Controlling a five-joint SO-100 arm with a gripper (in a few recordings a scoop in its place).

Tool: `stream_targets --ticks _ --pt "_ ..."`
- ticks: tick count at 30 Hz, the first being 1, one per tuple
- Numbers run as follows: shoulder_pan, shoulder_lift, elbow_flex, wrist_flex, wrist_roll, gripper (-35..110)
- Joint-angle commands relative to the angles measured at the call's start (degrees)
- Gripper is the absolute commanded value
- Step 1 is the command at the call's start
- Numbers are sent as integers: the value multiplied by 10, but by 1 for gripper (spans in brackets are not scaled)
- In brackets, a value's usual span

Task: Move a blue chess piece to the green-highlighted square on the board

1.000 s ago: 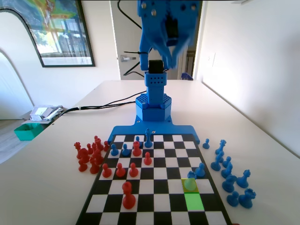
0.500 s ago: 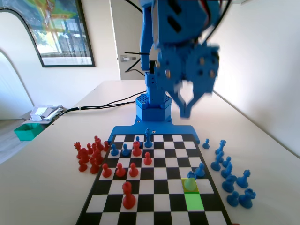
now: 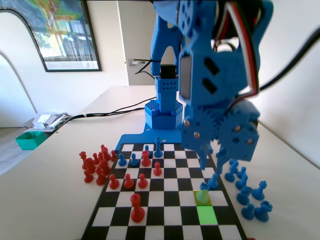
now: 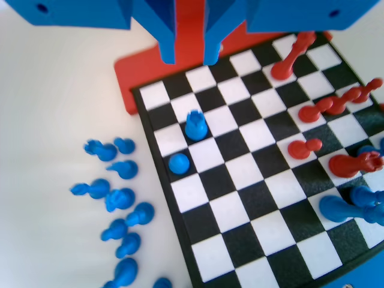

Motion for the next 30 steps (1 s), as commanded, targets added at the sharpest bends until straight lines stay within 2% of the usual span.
stream_targets --ticks 1,30 --pt "-7 4 -26 -11 -12 12" --pt "-12 -69 64 -135 -17 16"
